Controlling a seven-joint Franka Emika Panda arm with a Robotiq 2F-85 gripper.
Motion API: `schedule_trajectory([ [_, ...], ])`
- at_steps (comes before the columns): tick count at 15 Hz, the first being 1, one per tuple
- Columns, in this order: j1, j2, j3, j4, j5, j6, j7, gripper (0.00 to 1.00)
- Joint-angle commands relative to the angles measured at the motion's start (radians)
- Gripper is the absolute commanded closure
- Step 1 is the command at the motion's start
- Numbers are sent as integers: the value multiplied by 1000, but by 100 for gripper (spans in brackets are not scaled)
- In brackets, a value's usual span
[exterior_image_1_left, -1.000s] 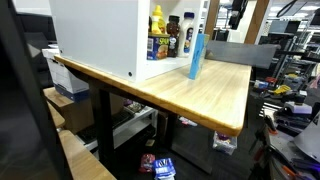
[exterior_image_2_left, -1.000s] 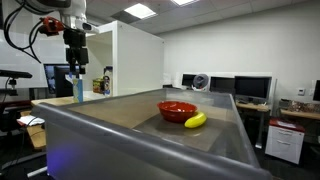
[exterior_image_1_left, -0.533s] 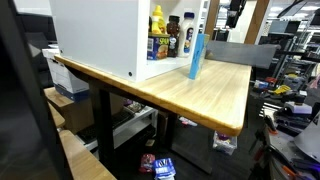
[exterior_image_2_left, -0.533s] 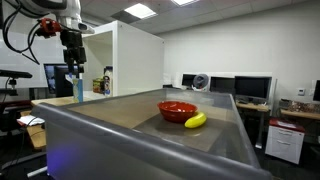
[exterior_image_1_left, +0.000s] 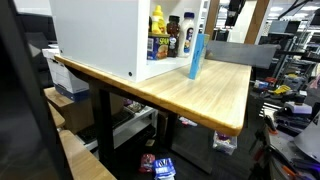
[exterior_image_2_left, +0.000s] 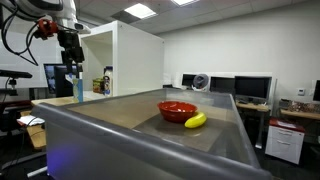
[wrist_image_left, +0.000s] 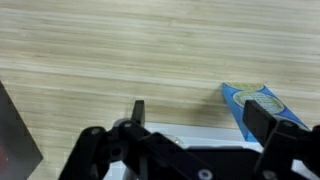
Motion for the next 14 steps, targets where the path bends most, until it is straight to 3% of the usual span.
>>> schedule_trajectory([
  [1, 21, 20, 18, 13, -15, 41, 47, 0],
  [14, 91, 50, -8, 1, 127, 216, 63, 0],
])
